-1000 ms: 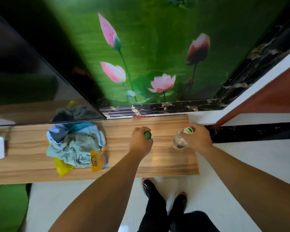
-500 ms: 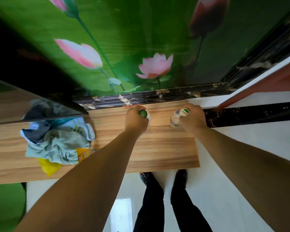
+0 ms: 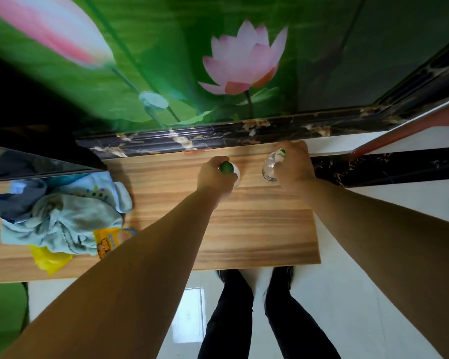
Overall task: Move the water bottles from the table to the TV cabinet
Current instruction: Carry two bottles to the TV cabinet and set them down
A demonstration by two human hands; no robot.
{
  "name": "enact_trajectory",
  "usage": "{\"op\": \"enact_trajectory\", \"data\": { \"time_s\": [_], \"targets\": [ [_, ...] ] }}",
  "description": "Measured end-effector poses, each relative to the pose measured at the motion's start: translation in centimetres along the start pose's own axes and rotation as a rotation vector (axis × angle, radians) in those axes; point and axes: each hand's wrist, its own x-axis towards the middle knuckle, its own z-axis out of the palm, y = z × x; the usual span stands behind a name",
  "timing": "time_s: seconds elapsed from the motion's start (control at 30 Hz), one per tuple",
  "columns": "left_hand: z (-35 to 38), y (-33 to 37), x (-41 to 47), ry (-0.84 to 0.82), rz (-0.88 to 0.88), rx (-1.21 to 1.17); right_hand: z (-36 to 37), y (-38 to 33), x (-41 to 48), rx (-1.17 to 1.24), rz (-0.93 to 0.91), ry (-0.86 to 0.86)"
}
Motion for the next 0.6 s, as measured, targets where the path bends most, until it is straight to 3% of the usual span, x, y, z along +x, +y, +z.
{"op": "enact_trajectory", "data": {
  "time_s": [0.2,0.37,0.6],
  "targets": [
    [-1.1,-0.3,-0.5,-0.023,0.101,0.108,-0.8,-0.3,0.1,-0.070,-0.019,-0.018],
    [-3.7,2.3,-2.8,0.062,0.143,0.144,-3.8,-2.6,-2.0,-0.125,-0.034,-0.038],
    [-10.1,7.8,-10.6,0.230,0.205,-0.037,-9.7,-9.5,-8.2,0.071,-0.297,-0.056]
  ]
}}
